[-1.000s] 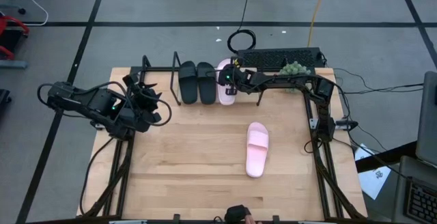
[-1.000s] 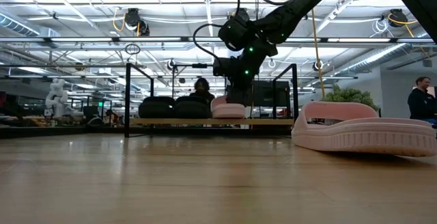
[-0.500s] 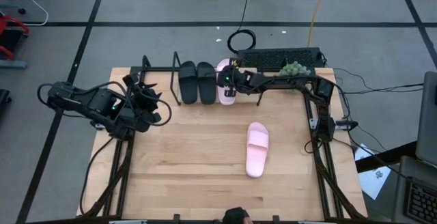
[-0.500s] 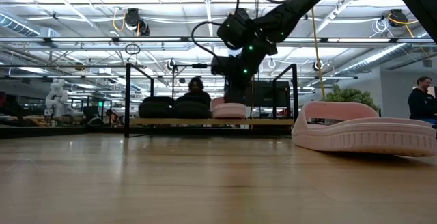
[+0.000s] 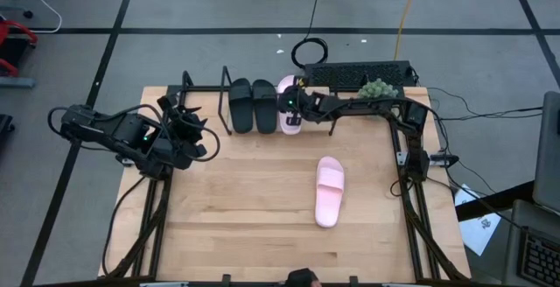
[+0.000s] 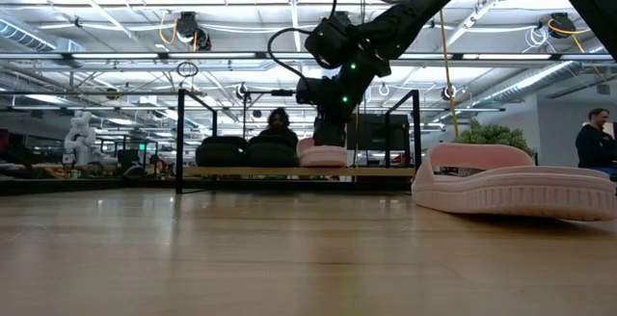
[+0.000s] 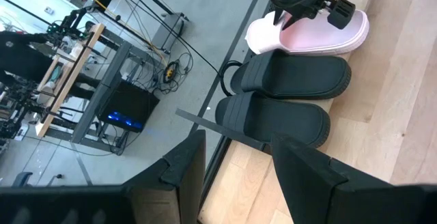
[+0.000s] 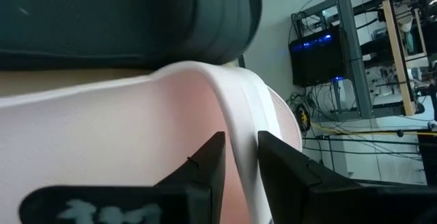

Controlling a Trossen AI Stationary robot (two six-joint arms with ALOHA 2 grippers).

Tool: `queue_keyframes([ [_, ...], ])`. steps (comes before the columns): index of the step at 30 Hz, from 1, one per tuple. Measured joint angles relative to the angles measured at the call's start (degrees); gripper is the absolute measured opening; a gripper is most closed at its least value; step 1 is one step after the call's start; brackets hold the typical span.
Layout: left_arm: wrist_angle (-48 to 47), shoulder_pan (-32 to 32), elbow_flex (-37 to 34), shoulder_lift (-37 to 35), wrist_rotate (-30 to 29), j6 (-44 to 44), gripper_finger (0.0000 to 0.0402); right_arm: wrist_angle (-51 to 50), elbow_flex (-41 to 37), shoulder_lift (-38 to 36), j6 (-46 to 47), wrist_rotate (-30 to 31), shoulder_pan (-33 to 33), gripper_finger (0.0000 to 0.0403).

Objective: Pick and place slides into the shelf
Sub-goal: Put the left white slide on the shelf, then put the white slide on the shelf

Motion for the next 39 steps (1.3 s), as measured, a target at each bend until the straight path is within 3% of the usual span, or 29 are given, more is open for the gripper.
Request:
queue_keyframes([
  [13,0.0,0.0,0.0,0.0,0.0,0.3,0.017,-0.7,0.0,-0.9,0.1,1.6,1.5,0.0082],
  [25,0.0,0.0,0.0,0.0,0.3,0.5,0.017,-3.5,0.1,-3.0,0.8,2.3,2.8,0.0152],
  [34,0.0,0.0,0.0,0.0,0.5,0.4,0.017,-5.1,0.0,-8.7,-2.5,9.0,11.3,0.0157],
  [39,-0.1,0.0,0.0,0.0,3.0,-0.4,0.017,-15.5,0.0,-19.1,9.2,10.4,21.2,0.0157],
])
